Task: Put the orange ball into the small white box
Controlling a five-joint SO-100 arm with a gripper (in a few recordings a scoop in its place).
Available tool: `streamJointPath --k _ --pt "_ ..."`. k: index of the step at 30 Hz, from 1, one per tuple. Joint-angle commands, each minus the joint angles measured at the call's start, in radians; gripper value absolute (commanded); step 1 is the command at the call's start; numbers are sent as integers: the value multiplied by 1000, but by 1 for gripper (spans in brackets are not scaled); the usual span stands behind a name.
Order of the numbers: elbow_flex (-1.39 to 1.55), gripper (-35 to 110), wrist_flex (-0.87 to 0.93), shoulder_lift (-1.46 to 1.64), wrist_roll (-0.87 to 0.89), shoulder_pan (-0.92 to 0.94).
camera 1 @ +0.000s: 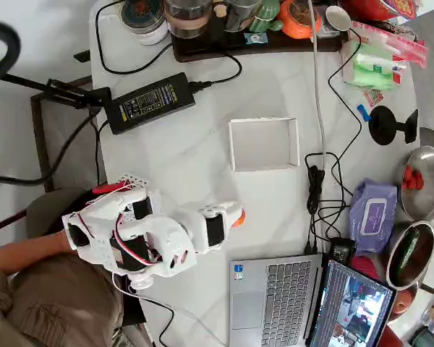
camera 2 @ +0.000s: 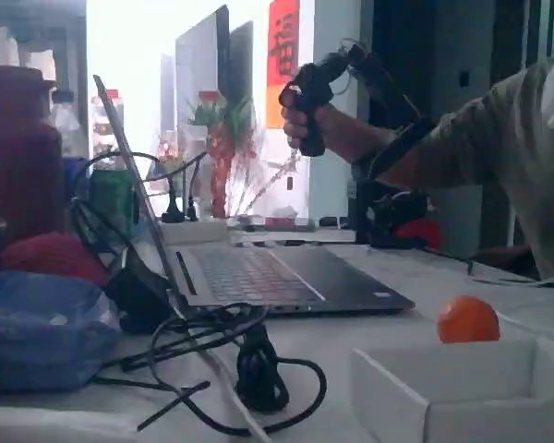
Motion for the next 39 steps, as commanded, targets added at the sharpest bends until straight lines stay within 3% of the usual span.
streamJointPath --k 1,22,31,39 --pt "-46 -1 25 -15 -12 18" --pt "-34 -1 23 -298 -23 302" --pt "-29 -1 23 -460 -20 311" --pt "161 -1 -72 -477 -21 313"
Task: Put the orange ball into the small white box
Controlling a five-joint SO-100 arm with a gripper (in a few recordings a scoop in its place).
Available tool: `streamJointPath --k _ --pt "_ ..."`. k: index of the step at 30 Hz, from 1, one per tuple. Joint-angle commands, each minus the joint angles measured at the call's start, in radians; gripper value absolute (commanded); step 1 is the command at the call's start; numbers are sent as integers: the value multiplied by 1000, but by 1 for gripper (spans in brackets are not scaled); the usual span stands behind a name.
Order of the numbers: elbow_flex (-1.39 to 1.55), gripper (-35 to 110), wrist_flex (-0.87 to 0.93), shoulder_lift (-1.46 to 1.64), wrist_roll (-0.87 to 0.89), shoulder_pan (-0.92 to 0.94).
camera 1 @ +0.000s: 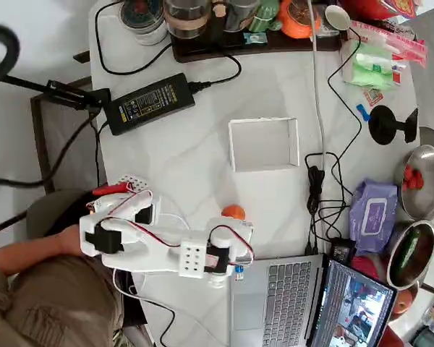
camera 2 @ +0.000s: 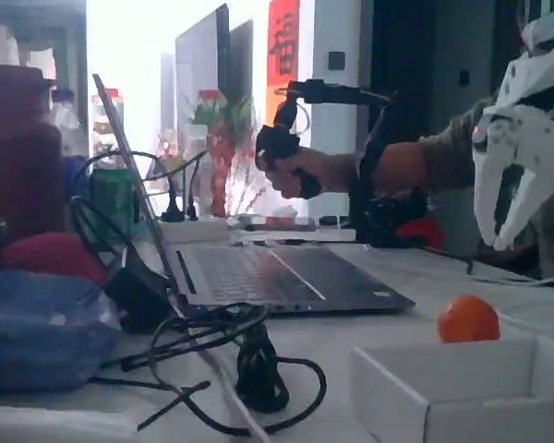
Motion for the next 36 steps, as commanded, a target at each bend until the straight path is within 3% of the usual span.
streamJointPath --k 1,14,25,36 --pt "61 -1 -48 14 -11 18" --pt "138 0 -101 14 -25 87" --pt "138 23 -87 14 -26 132" --pt "212 24 -103 12 -26 120"
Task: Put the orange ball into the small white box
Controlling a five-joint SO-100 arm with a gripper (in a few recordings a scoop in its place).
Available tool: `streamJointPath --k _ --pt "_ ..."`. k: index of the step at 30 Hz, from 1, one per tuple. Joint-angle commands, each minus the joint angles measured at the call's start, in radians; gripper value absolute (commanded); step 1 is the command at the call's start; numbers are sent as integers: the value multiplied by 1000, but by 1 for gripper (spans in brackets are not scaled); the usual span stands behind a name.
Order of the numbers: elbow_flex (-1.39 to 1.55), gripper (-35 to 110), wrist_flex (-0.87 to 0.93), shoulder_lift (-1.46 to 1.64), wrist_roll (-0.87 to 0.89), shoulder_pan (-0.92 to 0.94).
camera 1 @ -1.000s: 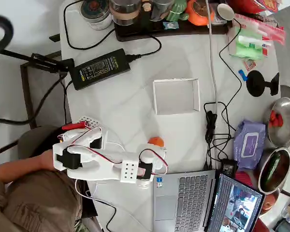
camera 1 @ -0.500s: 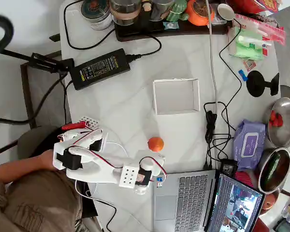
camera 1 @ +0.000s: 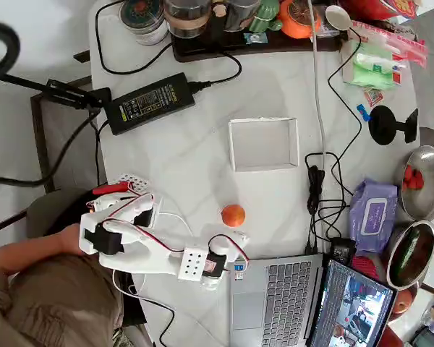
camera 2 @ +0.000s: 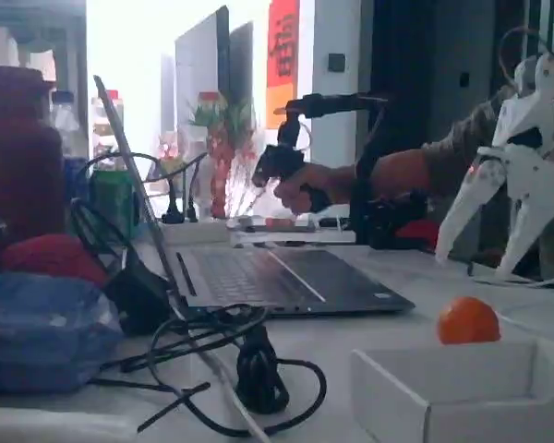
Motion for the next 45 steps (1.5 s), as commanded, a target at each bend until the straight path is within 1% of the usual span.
streamJointPath --k 1,7,11,14,17,35,40,45 --pt "55 24 -5 20 -11 -3" --pt "75 24 -23 20 -20 -8" --pt "75 33 -23 20 -109 9" --pt "75 40 -20 18 -112 5" --pt "75 42 -23 18 -112 -5" --pt "77 42 -26 3 -112 2" --pt "77 42 -91 -80 -107 9" --pt "77 42 -104 -94 -106 -8"
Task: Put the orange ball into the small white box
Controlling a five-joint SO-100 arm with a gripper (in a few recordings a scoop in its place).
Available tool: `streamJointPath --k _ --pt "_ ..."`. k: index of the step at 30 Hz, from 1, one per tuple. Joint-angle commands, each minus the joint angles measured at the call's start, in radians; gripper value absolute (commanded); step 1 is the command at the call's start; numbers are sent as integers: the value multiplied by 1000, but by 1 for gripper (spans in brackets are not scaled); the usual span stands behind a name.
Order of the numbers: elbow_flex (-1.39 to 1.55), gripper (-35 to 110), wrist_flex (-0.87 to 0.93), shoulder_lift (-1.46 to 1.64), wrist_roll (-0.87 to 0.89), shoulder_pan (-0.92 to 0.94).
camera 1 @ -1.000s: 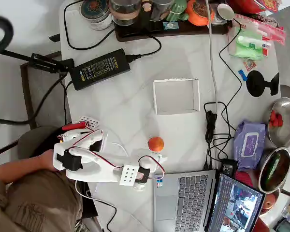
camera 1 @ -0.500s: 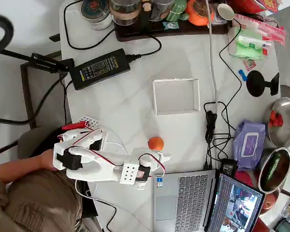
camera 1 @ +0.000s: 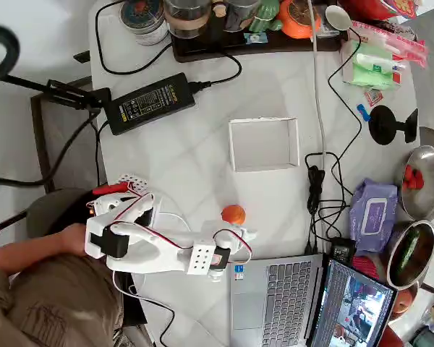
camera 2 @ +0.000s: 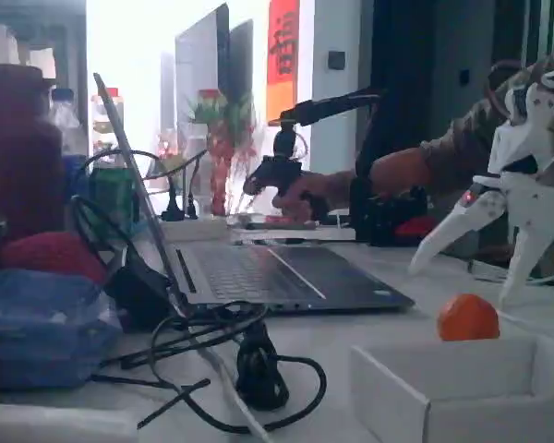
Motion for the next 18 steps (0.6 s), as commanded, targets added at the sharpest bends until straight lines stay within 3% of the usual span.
streamJointPath --k 1,18 --pt "3 42 -3 -3 -20 -8" --pt "121 42 -166 -101 -21 -11"
